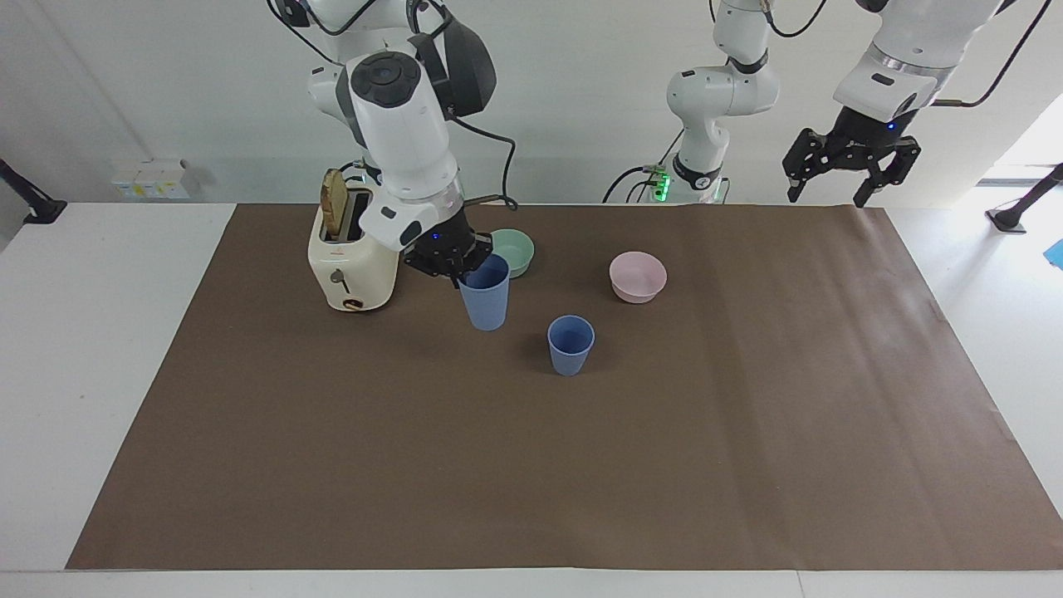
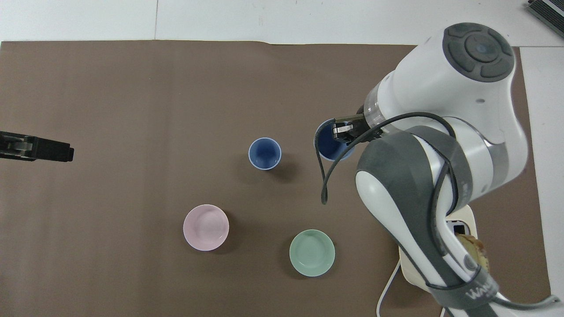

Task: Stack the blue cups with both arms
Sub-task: 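Lift the blue cup with the right gripper and carry it over the center cup, then lower the held cup into the center cup and open the right gripper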

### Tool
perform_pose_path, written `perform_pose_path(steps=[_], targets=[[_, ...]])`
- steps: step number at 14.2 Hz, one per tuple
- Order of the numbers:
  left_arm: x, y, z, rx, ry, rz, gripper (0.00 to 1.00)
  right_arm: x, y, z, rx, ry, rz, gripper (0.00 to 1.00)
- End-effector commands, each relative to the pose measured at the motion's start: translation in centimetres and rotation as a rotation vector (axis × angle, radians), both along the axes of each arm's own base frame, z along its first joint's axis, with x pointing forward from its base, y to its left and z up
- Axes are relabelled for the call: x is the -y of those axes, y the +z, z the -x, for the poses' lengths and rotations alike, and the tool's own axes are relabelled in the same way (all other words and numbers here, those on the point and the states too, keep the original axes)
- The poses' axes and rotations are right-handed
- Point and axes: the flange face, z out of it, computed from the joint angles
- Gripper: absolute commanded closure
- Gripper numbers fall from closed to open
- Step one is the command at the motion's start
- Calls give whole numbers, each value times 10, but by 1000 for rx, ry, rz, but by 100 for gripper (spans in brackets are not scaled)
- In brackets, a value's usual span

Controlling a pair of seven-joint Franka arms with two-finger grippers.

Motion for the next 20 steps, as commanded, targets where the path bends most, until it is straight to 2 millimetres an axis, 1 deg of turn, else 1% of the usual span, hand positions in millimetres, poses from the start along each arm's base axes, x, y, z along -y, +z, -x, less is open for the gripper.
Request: perform_pose_path(steps=[1, 3, 5, 6, 7, 8, 10, 12, 14, 20], targets=[[-2, 3, 5, -9, -4, 9, 0, -30, 5, -13, 26, -19, -12, 100], [-2, 2, 4, -10, -4, 9, 0, -59, -1, -12, 34, -35, -13, 100], [-2, 3, 5, -9, -4, 9, 0, -67, -4, -11, 38, -32, -14, 100], [-2, 3, 5, -9, -4, 9, 0, -79, -10, -8, 37, -26, -15, 100], [-3, 2, 4, -10, -2, 9, 0, -94, -20, -7, 38, -39, -22, 100], [-2, 3, 5, -9, -4, 9, 0, -100, -24, -8, 42, -53, -29, 100], [-2, 3, 5, -9, -4, 9, 0, -103, -29, -8, 39, -51, -31, 100], [-3, 3, 5, -9, -2, 9, 0, -107, -43, -9, 20, -46, -22, 100], [-2, 3, 5, -9, -4, 9, 0, -121, -49, 0, 12, -21, -11, 100], [-2, 3, 5, -9, -4, 9, 0, -121, -50, 2, -2, -21, -5, 100]])
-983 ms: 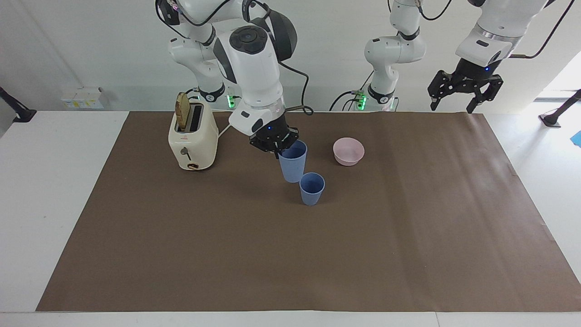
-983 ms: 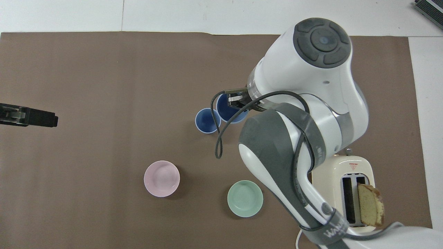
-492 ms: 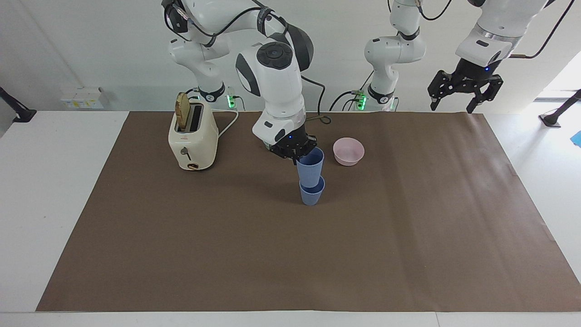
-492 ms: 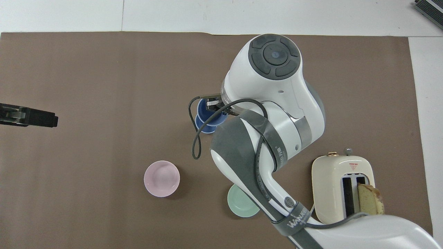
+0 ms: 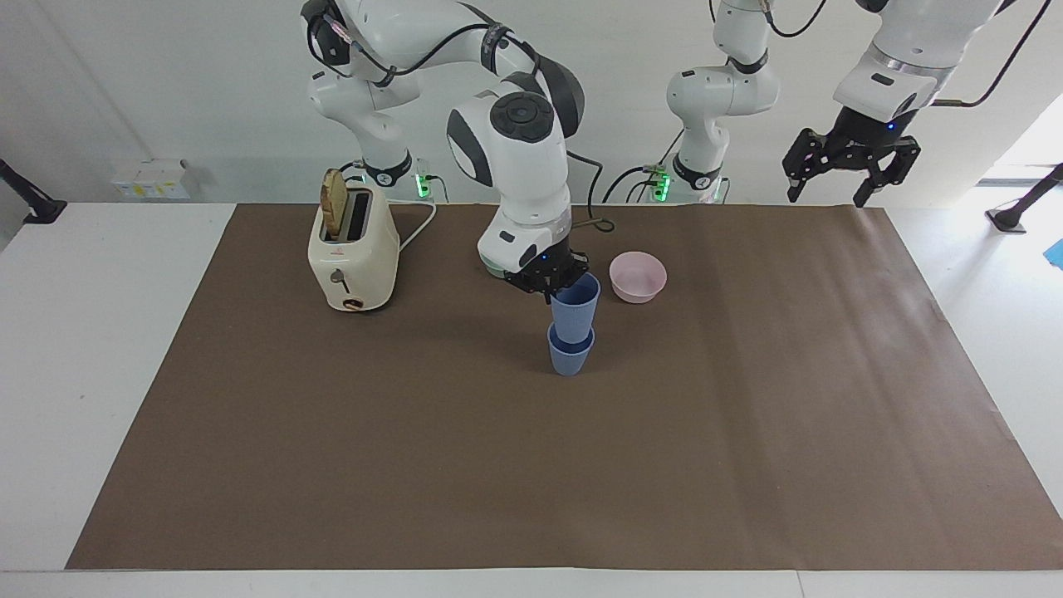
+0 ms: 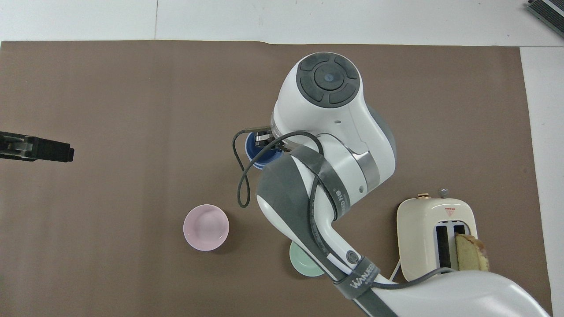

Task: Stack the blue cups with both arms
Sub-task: 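Lower the held cup into the center cup and open the right gripper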

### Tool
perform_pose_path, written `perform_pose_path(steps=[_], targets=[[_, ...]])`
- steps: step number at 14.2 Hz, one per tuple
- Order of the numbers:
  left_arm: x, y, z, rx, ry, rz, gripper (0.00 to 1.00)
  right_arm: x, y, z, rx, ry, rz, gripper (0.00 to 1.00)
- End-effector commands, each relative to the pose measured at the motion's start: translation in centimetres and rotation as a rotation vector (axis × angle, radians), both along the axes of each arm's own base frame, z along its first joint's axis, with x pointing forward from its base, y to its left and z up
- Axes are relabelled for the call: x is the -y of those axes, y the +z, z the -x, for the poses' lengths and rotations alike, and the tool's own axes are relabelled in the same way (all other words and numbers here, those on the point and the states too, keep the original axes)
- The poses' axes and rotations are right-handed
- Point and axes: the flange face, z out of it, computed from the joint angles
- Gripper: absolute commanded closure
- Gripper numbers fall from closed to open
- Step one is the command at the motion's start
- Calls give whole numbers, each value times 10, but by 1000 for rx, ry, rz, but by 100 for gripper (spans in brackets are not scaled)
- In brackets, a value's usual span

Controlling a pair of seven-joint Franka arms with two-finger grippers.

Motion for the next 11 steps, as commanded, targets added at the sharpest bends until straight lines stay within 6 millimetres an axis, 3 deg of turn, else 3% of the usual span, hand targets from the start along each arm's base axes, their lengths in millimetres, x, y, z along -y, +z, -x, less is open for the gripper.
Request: perform_pose_path(steps=[1, 11], targets=[[-2, 3, 5, -8, -4, 9, 0, 1, -1, 0, -7, -18, 15, 100], [-2, 3, 5, -8, -4, 9, 0, -7, -46, -4, -24, -14, 25, 100]])
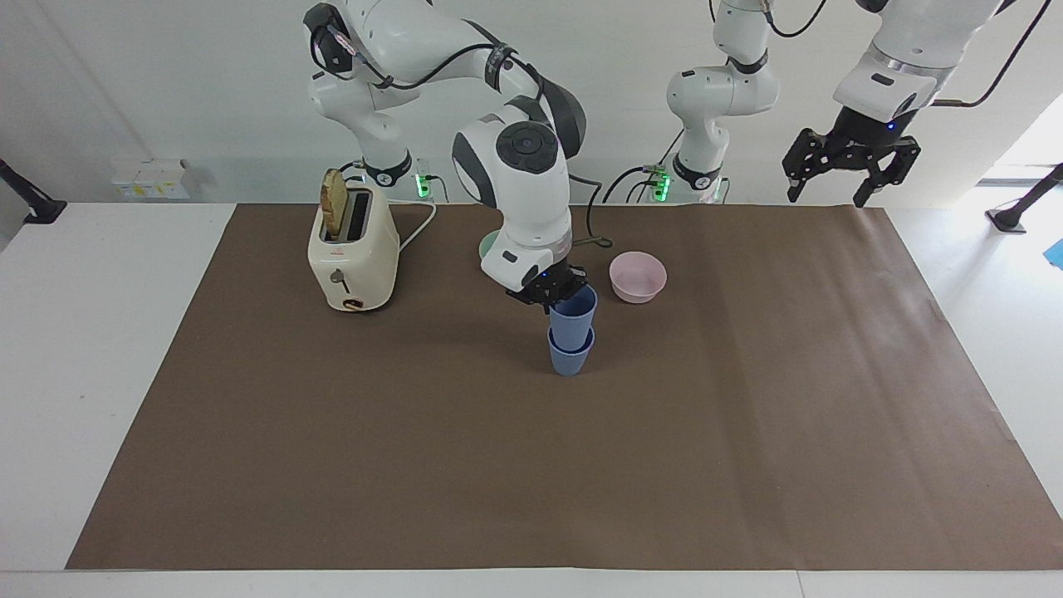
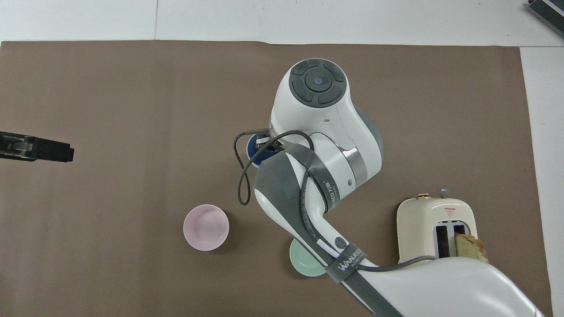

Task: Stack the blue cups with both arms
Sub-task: 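Lower the held cup into the center cup and open the right gripper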

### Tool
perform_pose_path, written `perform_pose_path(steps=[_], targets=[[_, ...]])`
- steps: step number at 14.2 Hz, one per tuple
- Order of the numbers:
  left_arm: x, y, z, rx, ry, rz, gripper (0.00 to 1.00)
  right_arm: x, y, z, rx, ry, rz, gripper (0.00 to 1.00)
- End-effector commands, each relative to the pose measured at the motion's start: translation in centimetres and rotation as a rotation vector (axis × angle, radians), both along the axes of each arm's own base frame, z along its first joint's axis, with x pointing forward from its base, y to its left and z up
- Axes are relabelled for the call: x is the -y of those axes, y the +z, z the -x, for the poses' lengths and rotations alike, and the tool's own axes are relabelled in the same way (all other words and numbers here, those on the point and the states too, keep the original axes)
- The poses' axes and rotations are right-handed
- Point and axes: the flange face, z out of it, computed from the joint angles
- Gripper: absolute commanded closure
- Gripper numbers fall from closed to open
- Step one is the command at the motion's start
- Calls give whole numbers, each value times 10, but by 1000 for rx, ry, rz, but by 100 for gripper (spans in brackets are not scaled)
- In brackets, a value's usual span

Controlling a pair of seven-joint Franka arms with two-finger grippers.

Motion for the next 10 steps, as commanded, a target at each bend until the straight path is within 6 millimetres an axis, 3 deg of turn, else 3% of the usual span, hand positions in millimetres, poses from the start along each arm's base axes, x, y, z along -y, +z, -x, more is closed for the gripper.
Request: perform_pose_path(steps=[1, 6, 10], targets=[[-2, 4, 5, -6, -4, 9, 0, -2, -6, 2, 12, -15, 10, 100], [-2, 3, 4, -9, -4, 9, 0, -2, -21, 4, 3, -11, 26, 100], [-2, 3, 5, -7, -4, 9, 0, -2, -20, 1, 18, -15, 14, 100]])
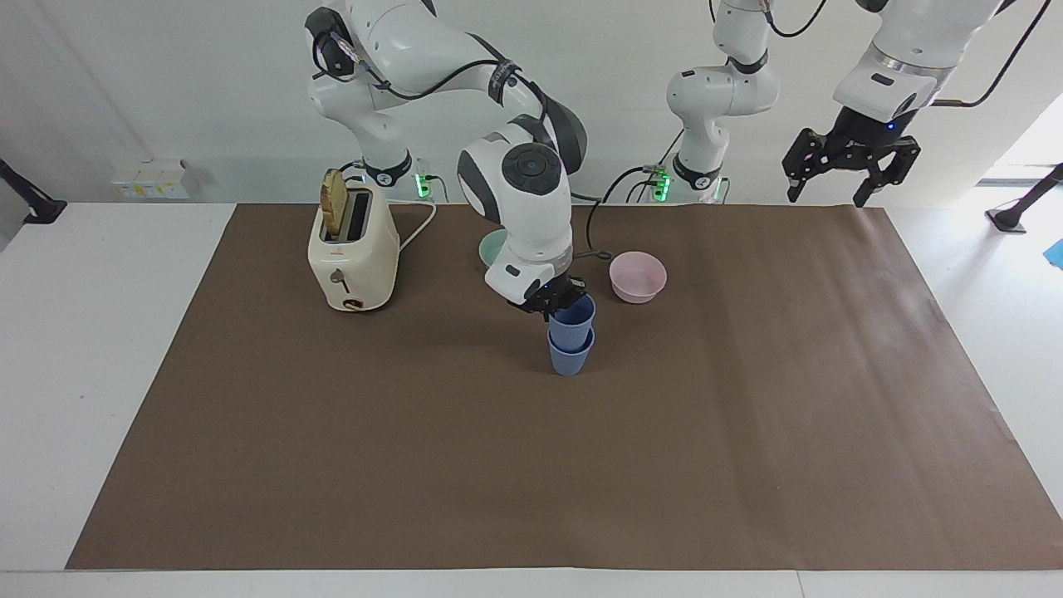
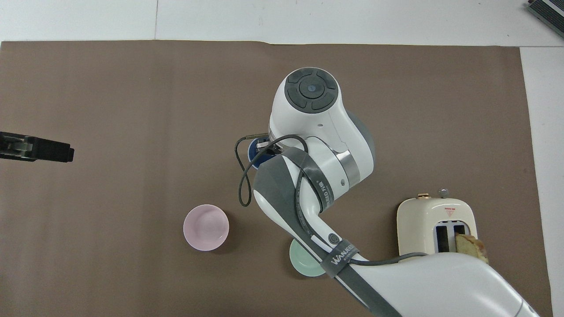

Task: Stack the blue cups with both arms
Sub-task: 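Lower the held cup into the center cup and open the right gripper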

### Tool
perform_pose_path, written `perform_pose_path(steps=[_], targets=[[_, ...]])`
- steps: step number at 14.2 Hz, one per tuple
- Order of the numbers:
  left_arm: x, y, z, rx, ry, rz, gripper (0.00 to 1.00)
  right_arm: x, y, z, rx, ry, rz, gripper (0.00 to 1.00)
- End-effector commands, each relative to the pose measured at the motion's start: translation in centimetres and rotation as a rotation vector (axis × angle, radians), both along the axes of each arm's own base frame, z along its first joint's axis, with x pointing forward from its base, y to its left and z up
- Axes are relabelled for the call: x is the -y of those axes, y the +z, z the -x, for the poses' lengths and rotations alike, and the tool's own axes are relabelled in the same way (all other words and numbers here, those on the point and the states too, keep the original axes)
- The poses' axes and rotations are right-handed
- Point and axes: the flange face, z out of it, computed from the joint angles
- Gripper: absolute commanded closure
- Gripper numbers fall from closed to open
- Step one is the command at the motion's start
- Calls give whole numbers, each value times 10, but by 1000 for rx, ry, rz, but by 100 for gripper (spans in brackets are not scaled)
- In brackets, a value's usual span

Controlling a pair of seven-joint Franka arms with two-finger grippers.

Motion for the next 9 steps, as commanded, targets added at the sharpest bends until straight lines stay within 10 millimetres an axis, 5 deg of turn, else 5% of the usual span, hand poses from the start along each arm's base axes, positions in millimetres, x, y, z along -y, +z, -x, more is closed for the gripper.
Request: perform_pose_path(steps=[1, 5, 8, 9], targets=[[-2, 3, 5, -7, -4, 9, 0, -2, 1, -2, 37, -20, -6, 98], [-2, 3, 5, -7, -4, 9, 0, 1, -6, -5, 32, -21, -2, 44], [-2, 3, 5, -7, -4, 9, 0, 3, -5, -6, 35, -15, 0, 19], [-2, 4, 5, -5, -4, 9, 0, 4, -5, -6, 31, -15, 7, 0]])
